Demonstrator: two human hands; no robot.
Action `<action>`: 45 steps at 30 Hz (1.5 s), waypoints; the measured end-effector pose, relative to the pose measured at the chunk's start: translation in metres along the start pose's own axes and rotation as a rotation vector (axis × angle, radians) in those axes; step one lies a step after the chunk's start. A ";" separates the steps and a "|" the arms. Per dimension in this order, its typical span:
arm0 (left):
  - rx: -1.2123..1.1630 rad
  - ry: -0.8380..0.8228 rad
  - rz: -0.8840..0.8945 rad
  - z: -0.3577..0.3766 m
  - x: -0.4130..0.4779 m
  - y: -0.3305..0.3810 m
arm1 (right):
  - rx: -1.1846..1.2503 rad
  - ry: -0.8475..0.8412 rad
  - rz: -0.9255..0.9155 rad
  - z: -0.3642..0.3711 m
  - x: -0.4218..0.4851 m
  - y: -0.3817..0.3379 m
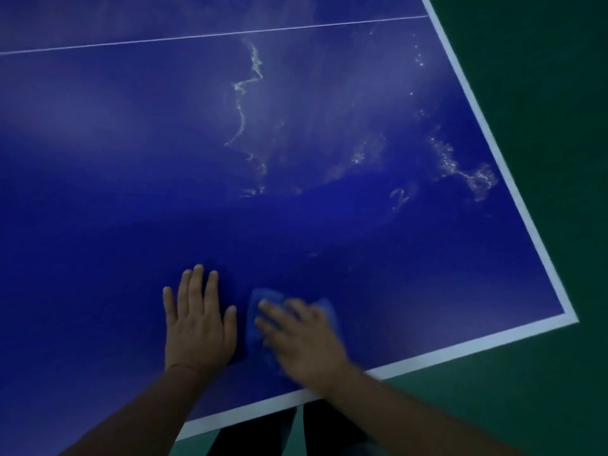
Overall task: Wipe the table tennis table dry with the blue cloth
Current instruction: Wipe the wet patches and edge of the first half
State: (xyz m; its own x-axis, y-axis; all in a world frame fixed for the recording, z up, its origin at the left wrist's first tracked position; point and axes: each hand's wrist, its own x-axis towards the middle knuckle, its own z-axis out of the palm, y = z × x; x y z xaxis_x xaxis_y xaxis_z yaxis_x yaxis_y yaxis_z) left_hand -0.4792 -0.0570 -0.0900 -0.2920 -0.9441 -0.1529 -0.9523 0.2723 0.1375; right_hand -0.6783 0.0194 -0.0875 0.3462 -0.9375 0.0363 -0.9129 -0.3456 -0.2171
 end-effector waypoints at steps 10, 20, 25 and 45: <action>0.055 -0.075 0.118 0.004 0.004 -0.014 | -0.105 0.386 0.641 -0.059 0.092 0.104; 0.060 -0.069 0.132 0.003 0.002 -0.015 | -0.162 0.132 0.540 -0.030 0.136 0.099; -0.004 -0.107 0.120 0.000 0.003 -0.015 | -0.060 0.249 0.380 -0.035 0.162 0.050; 0.146 -0.072 0.183 -0.029 0.167 -0.101 | 0.073 0.082 0.236 -0.003 0.215 0.005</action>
State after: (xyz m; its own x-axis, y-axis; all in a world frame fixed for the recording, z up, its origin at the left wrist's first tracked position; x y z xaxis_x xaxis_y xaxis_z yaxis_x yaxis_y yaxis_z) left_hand -0.4295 -0.2471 -0.1014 -0.4618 -0.8622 -0.2081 -0.8839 0.4669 0.0269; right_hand -0.6091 -0.1842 -0.0777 0.1040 -0.9931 0.0549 -0.9474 -0.1157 -0.2985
